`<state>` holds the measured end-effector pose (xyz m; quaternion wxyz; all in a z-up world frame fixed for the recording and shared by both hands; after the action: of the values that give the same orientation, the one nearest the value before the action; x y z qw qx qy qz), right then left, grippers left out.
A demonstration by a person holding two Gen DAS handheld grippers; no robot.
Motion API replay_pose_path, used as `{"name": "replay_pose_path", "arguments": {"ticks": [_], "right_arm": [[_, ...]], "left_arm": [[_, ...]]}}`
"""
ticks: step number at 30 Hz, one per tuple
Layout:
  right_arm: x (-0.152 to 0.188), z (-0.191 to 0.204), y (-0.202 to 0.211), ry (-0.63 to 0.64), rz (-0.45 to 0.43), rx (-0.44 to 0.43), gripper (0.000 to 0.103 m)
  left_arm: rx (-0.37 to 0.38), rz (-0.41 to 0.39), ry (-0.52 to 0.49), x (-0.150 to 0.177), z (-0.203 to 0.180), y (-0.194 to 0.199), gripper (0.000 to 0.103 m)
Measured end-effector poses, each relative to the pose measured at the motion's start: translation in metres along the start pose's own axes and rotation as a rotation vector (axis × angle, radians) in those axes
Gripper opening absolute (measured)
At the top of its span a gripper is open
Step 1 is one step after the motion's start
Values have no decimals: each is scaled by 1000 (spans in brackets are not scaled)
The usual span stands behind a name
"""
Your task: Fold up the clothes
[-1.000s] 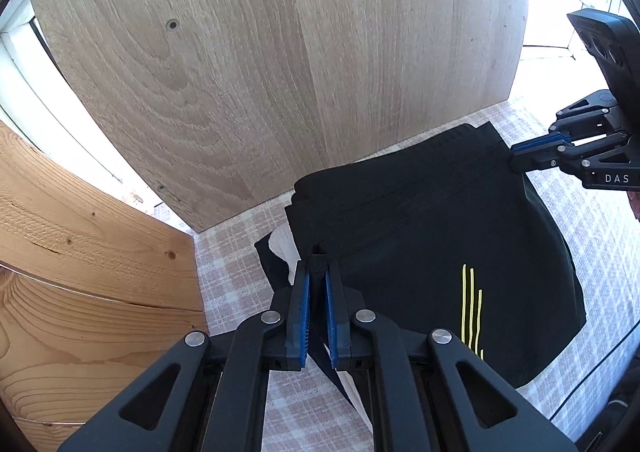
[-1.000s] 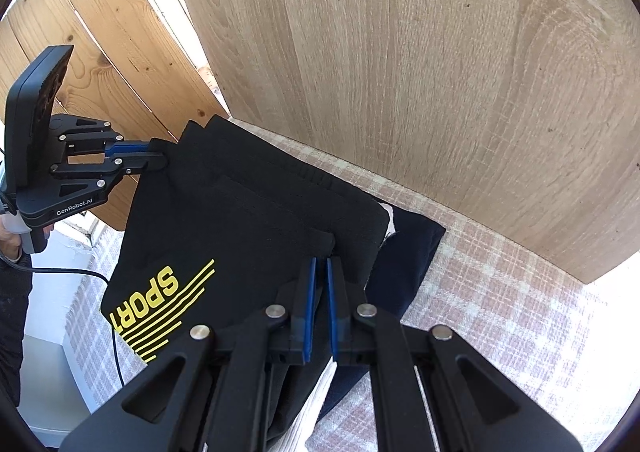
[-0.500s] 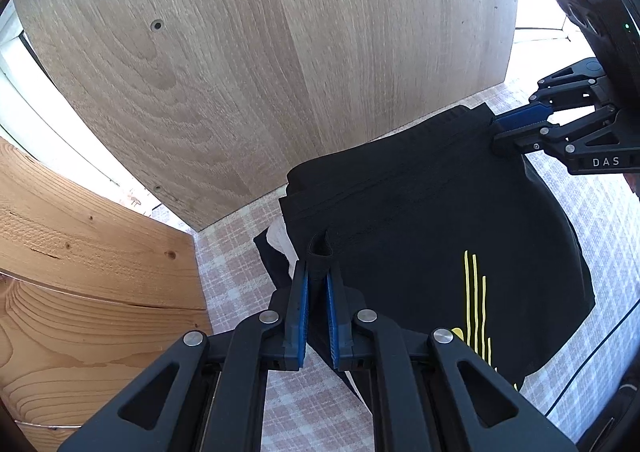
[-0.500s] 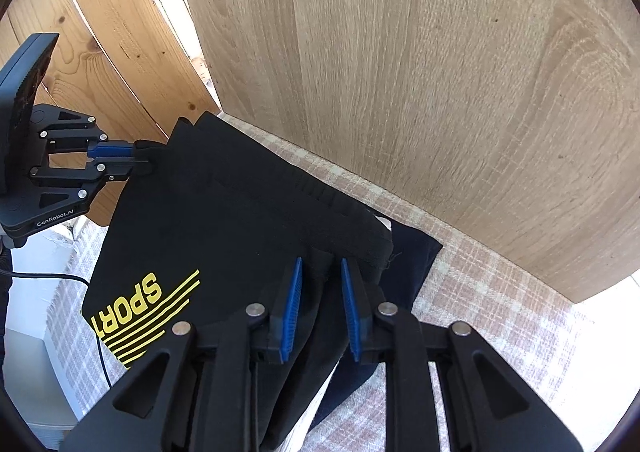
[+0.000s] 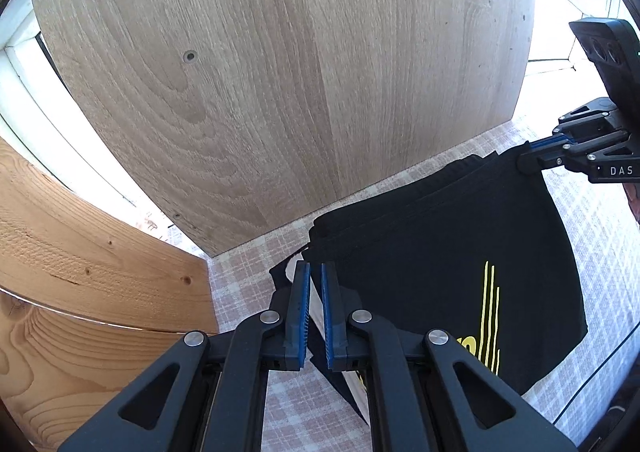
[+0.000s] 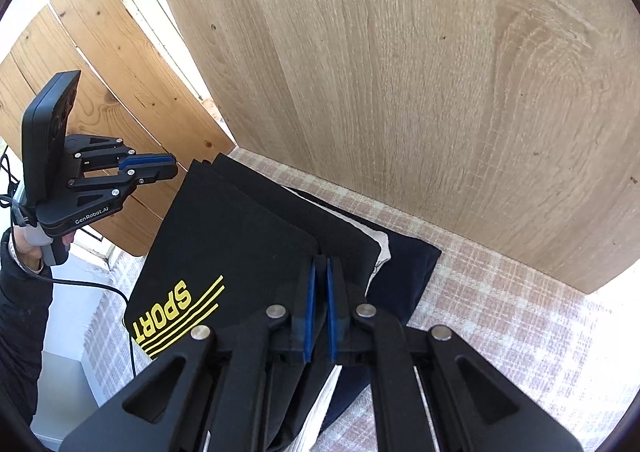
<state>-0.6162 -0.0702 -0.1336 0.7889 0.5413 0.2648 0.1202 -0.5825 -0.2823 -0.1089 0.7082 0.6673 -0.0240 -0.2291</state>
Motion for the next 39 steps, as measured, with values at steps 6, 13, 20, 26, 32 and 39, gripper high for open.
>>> {"name": "replay_pose_path", "arguments": {"ticks": [6,13,20,26,32,39], "right_arm": [[-2,-9,-28,32,73,106,9],[5,-1,10,56,-41,154,27],[25,42,8,170,-7,100,1],[24,33,-35,155,71,189,1],[14,12,-37,84,69,157,1],[30,13,0,46,12,179,4]], "left_arm": [[-30,30,24,-8,10,-20,6],[-48,-47,54,9,14,20,6],[116,71,-106,36,-48,-8,9],[86,113,-48,22,-42,-53,9],[94,86,1,19,-33,-50,25],[100,-58,92,46,-29,19,53]]}}
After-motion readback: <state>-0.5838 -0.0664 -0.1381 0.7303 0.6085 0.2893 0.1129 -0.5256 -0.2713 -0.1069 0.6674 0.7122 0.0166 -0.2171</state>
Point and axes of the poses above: each gripper's, at about its wrist camera, not at the fingertips, and y roughly against the way its jaws point, z to its left, x to its underside, the point moved 5 cm from there along -y, roughly the way its jaws point, and after that the axes turned 13 degrees about z, right-handed, at the moved point
